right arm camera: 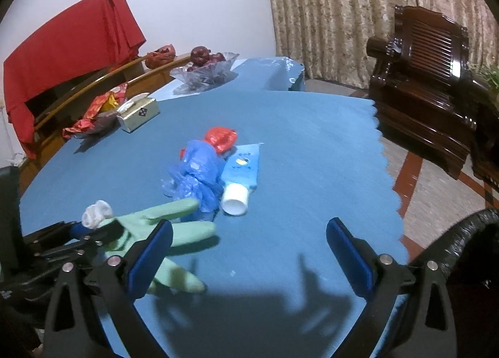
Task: Collect trash
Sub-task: 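Return the left tool to the table and grasp the green glove with white tissue, then grasp the blue plastic bag with the right tool while the left holds the glove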
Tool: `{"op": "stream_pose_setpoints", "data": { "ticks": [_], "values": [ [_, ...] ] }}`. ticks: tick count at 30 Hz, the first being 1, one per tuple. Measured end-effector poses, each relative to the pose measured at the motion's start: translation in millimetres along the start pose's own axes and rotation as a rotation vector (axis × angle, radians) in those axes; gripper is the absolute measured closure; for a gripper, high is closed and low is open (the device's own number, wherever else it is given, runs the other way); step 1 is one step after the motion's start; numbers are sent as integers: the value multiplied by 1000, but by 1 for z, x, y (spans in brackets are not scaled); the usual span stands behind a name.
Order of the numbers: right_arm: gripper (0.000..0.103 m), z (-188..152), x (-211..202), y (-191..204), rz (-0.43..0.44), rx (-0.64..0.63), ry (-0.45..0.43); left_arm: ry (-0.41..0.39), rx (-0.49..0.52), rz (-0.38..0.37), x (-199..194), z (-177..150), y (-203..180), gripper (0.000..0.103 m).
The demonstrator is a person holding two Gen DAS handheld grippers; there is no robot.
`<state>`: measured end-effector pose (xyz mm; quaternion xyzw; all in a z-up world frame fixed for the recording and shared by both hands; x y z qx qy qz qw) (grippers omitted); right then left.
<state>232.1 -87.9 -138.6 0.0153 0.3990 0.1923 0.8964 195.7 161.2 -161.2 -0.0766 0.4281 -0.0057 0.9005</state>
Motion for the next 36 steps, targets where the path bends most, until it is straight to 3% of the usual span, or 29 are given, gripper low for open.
{"op": "stream_pose_setpoints", "data": {
  "ticks": [7, 12, 18, 24, 28, 36],
  "values": [
    [7, 8, 22, 22, 25, -18, 7, -43, -80, 87, -10, 9, 37, 64],
    [14, 12, 42, 32, 30, -21, 29, -59, -107, 128, -6, 14, 53, 64],
    [40, 14, 65, 45, 37, -43, 70, -63, -103, 143, 4, 18, 60, 64],
    [78, 13, 77, 49, 51, -54, 108, -69, -106, 135, 4, 19, 62, 64],
    [87, 12, 72, 51, 65, -65, 103, -78, -107, 131, 1, 20, 63, 64],
    [87, 9, 45, 47, 82, -50, 74, -100, -91, 112, -10, 23, 49, 64]
  ]
}}
Point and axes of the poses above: each gripper's, at about its wrist camera, not at the fingertips, and x roughly the way its jaws point, y to its left, z to its top, the point moved 1 cm from there along x, roughly the way its jaws point, and after that the axes turned 6 degrees about y, right-handed, at the moved point
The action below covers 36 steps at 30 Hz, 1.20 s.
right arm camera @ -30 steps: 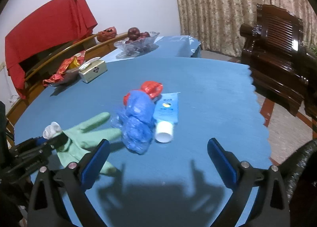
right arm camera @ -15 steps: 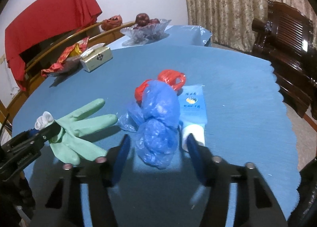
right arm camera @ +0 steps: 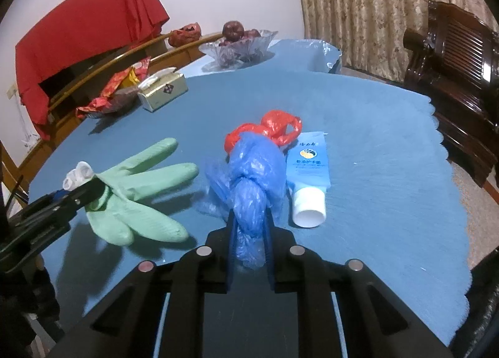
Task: Collect trash
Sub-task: 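Grasp the blue plastic bag with the right tool while the left holds the glove, then carry the green glove and blue bag over the black bin with both tools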
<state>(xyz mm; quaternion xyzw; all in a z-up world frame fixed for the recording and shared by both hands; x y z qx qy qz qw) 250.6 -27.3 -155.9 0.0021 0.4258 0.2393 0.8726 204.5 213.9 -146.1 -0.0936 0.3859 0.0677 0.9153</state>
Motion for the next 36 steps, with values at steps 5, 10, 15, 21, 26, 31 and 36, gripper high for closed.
{"op": "stream_pose_setpoints", "data": {
  "ticks": [5, 10, 15, 21, 26, 31, 36],
  "values": [
    [87, -3, -22, -6, 4, 18, -28, -16, 13, -15, -9, 3, -9, 64],
    [91, -10, -43, -9, 5, 14, -43, -27, 28, -39, -20, 2, -20, 64],
    [91, -21, -46, -14, 1, 25, -16, -19, 46, -56, -23, -2, -30, 64],
    [79, -30, -33, -18, -5, 41, 36, 20, 58, -43, -14, -16, -29, 64],
    [53, -30, -24, -20, -34, 32, 39, 37, 50, -33, -9, -22, -22, 64],
    [37, -25, -7, -22, -56, 29, 50, 44, 45, -31, -5, -23, -17, 64],
    [33, -21, 9, -26, -60, 32, 61, 47, 42, -30, -3, -23, -15, 64]
  ]
}}
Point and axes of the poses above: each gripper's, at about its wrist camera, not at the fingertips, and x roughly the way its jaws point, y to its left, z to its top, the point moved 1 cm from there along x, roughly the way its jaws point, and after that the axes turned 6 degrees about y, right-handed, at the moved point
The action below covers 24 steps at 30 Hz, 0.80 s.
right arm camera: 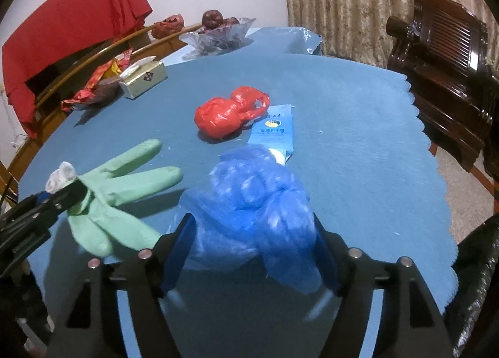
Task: Collect trash
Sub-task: 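Carry the green glove and blue bag over the black bin with both tools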
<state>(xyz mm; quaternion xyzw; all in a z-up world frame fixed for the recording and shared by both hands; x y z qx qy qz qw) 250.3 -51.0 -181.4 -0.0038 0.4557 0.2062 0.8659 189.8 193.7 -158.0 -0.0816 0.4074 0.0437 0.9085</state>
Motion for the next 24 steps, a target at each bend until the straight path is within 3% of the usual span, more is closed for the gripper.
{"op": "stream_pose_setpoints", "data": {
  "ticks": [1, 2, 4, 8, 24],
  "values": [
    [35, 0, 1, 0, 5, 2, 2, 1, -1, 1, 0, 0, 0, 64],
    [49, 1, 2, -1, 17, 4, 5, 1, -1, 1, 1, 0, 1, 64],
    [60, 1, 2, -2, 32, 5, 7, 3, -2, 3, 2, 0, 1, 64],
    [70, 0, -6, -2, 56, -2, -6, 3, 0, -1, 2, 0, 1, 64],
    [71, -1, -93, -26, 24, 50, -143, -60, 70, -69, -28, 16, -51, 64]
  ]
}}
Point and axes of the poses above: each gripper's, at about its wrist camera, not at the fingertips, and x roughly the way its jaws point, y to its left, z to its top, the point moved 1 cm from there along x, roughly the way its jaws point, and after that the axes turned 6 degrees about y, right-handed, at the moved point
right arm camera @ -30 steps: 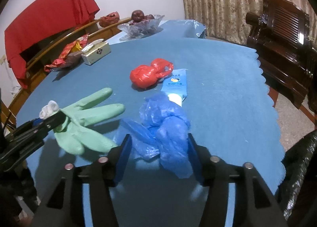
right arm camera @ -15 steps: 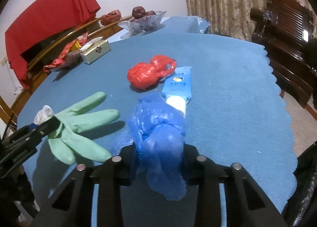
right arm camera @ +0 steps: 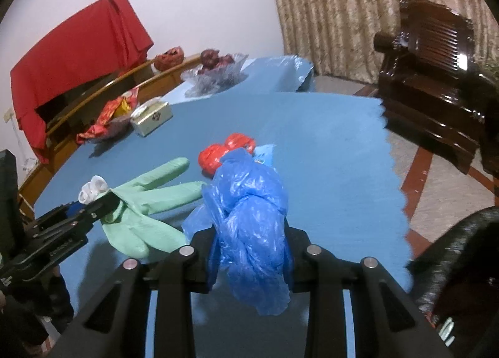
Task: Collect trash
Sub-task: 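Carry the green glove and blue bag over the black bin with both tools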
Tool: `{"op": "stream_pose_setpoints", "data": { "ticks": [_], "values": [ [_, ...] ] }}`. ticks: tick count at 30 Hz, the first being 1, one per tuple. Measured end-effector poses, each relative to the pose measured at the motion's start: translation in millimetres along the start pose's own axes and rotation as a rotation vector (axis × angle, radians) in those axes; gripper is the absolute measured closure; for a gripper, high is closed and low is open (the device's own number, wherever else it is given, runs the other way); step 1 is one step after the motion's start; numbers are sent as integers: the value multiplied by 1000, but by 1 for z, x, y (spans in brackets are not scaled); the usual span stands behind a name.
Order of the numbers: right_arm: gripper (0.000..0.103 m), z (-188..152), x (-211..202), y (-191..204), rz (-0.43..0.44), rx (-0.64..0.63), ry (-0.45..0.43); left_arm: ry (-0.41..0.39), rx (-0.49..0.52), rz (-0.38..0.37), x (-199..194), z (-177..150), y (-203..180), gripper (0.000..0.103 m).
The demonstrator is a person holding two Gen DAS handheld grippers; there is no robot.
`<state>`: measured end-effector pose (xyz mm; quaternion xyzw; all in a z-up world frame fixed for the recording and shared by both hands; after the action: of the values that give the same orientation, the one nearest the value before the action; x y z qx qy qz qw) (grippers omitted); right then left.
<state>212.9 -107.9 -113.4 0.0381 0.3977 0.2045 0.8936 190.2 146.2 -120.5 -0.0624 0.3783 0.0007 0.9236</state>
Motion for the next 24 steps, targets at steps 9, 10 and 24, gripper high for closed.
{"op": "stream_pose_setpoints", "data": {
  "ticks": [9, 10, 24],
  "values": [
    [71, -6, -58, -32, -72, 31, -70, -24, 68, -78, -17, 5, -59, 64],
    [71, -8, -64, -36, -80, 36, -76, -27, 76, -92, -19, 6, -68, 64],
    [71, -51, -148, -119, -267, 167, -139, -45, 216, -245, -36, -5, -176, 63]
  ]
}}
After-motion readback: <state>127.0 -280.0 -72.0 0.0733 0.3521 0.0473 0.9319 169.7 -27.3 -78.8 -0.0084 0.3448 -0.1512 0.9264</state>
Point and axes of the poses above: each gripper's, at about its wrist camera, not at the fingertips, and x roughly the way its jaws point, y to its left, z to its top, the point moved 1 cm from there along x, roughly the way its jaws point, and after that the axes turned 6 degrees about y, right-handed, at the moved point
